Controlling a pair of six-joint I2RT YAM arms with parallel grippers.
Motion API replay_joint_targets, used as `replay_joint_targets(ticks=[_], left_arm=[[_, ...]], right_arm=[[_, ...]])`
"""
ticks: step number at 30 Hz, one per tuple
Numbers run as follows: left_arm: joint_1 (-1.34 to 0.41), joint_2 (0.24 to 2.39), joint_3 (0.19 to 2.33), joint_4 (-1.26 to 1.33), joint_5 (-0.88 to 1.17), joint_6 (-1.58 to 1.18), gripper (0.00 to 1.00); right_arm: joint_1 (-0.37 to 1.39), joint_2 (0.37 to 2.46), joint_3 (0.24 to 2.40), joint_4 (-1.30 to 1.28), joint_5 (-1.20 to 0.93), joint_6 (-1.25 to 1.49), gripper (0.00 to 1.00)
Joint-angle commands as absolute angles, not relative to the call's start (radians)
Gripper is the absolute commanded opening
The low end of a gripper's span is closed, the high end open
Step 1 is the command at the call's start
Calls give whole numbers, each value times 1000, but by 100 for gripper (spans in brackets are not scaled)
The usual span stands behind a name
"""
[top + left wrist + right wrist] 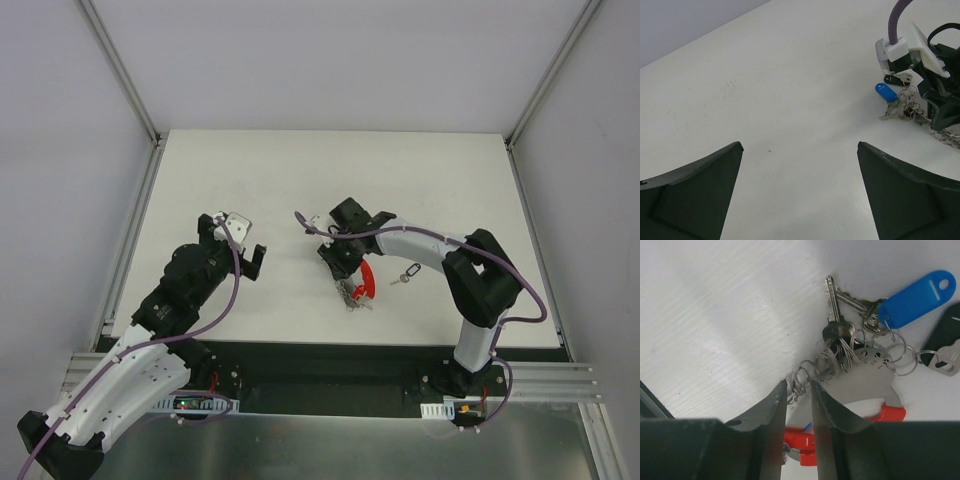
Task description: Put the keys on the keyring
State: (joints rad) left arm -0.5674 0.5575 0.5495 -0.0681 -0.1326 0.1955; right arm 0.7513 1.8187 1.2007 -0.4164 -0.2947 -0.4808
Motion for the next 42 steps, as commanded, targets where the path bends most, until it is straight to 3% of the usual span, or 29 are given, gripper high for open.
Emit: replay_joint_targets(ticks=[1, 4, 10, 14, 42], left_arm=[[-554, 565, 568, -63, -124, 187, 99], [-554, 566, 569, -63, -127, 186, 99], [-554, 569, 571, -67, -118, 186, 99], [-552, 571, 572, -72, -123, 189, 99], [-552, 565, 580, -89, -120, 184, 99]], right_arm=[[781, 1780, 1241, -469, -235, -463, 33], [782, 1760, 1304, -579, -180, -526, 38], [785, 1815, 1434, -719, -187, -604, 37], [804, 1833, 1445, -721, -161, -630, 31], [927, 2036, 1551, -762, 38, -722, 27]])
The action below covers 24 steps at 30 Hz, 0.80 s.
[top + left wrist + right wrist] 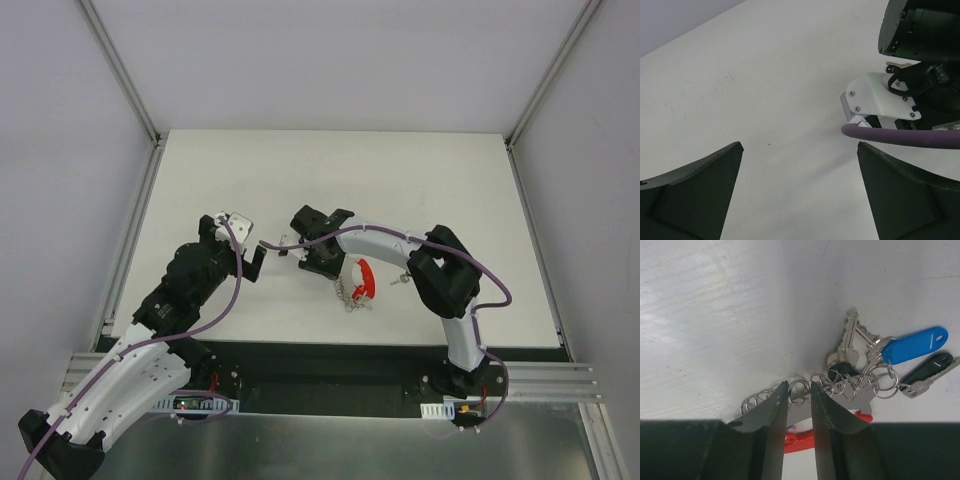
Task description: Put the keys on the keyring
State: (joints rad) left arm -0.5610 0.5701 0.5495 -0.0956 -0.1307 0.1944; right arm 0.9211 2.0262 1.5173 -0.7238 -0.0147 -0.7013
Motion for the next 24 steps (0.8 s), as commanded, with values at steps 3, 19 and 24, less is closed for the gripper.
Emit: replay_joint_targets(ticks=[3, 19, 24], left_arm=[[-552, 563, 580, -91, -120, 184, 99], [-552, 566, 580, -92, -117, 183, 99], [-552, 566, 578, -91, -115, 184, 99]], right_arm=[[928, 2037, 1546, -767, 37, -724, 27], [919, 2014, 1517, -772, 78, -716, 22], [916, 2013, 1494, -765, 60, -709, 22]])
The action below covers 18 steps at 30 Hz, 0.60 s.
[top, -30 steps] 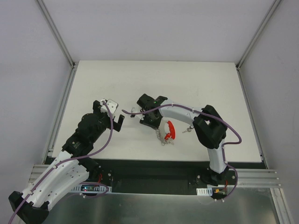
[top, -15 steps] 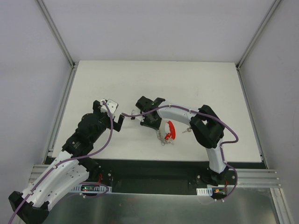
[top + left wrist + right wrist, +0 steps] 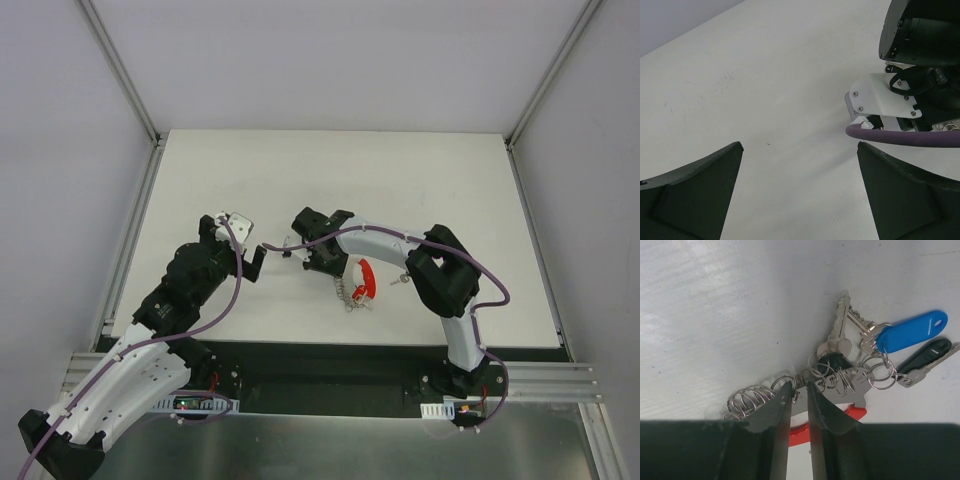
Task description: Put the keys on the keyring
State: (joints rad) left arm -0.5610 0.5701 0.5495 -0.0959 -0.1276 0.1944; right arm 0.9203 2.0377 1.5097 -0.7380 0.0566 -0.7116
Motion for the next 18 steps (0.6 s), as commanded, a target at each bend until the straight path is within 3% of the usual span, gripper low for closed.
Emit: replay_joint_targets(ticks=[1, 11, 15, 18], left_arm=[[-552, 568, 578, -91, -115, 184, 99], [-552, 574, 580, -91, -112, 186, 99], [-552, 574, 581, -94, -110, 186, 99], [-552, 577, 581, -92, -106, 184, 99]], right_arm=[[913, 2011, 1491, -765, 58, -706, 22], [904, 1973, 1448, -759, 49, -690, 21], [897, 1950, 1448, -767, 46, -689, 6], [894, 1927, 1457, -784, 40, -687, 1]])
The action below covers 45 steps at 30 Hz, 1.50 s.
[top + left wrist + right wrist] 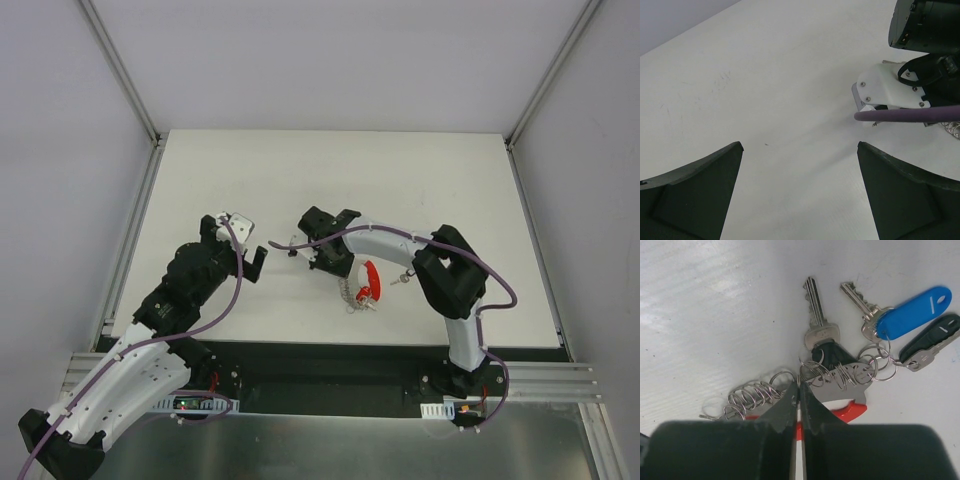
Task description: Put the keys on the keyring
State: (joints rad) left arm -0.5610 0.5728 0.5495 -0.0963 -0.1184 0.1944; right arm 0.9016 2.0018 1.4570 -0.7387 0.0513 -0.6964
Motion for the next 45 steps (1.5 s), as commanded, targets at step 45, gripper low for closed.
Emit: replay_joint_targets(ticks=[45], left_arm=[[-670, 1058, 807, 376, 933, 41, 65]], right_arm=[[825, 1450, 1629, -1082, -465, -750, 1]])
